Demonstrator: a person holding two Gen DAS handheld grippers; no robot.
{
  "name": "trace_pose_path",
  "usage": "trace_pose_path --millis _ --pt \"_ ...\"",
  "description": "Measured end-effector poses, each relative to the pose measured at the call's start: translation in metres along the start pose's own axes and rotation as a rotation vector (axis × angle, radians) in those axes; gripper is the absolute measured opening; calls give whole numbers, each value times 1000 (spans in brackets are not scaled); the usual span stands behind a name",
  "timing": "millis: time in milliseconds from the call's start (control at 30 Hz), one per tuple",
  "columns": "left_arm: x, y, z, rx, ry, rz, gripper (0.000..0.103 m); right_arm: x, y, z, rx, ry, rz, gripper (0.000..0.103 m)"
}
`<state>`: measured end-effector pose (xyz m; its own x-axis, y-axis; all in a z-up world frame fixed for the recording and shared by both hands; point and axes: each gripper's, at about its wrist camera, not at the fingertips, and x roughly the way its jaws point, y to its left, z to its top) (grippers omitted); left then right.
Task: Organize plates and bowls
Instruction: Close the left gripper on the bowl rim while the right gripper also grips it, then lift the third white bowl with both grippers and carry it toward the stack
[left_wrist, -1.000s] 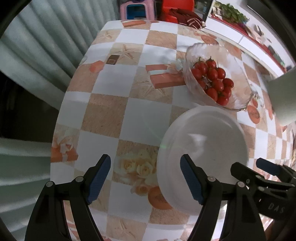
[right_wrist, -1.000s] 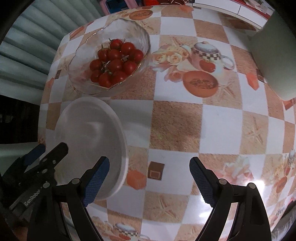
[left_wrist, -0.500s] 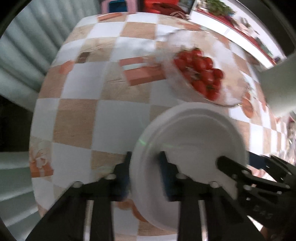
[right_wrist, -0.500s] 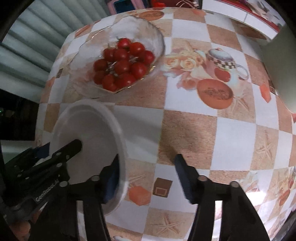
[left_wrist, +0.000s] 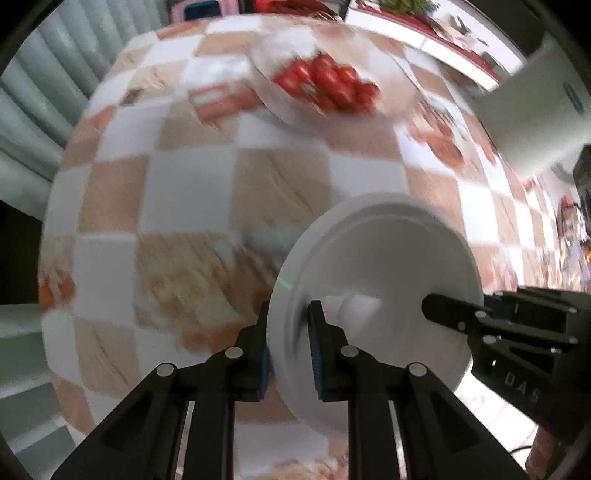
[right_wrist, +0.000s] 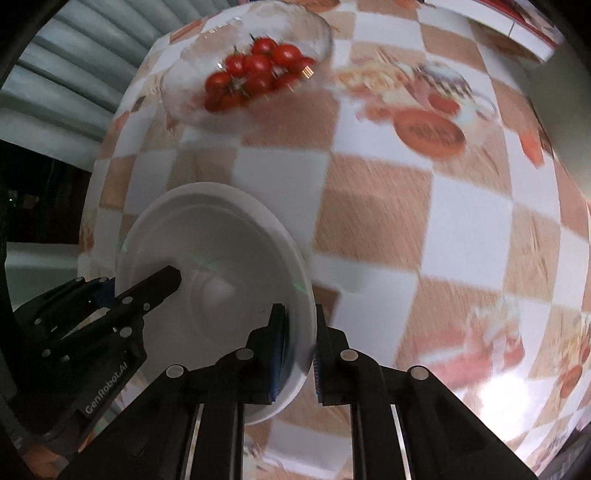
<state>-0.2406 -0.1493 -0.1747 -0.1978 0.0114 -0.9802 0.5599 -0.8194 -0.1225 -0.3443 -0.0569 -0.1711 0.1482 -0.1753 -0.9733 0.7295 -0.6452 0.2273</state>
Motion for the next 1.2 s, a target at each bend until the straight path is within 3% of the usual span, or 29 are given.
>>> trace_pose_path --millis 333,700,967,1200 --pt "0 -47 -72 49 36 -34 19 -6 -35 -77 46 49 23 15" --pt "-1 -97 -123 73 68 -38 20 -18 -66 -123 107 57 33 15" --pt "-29 -129 -136 77 33 -34 20 -45 -76 -134 130 28 40 15" --pt "-58 -118 -111 92 -10 -39 20 -83 -68 -150 122 -12 32 15"
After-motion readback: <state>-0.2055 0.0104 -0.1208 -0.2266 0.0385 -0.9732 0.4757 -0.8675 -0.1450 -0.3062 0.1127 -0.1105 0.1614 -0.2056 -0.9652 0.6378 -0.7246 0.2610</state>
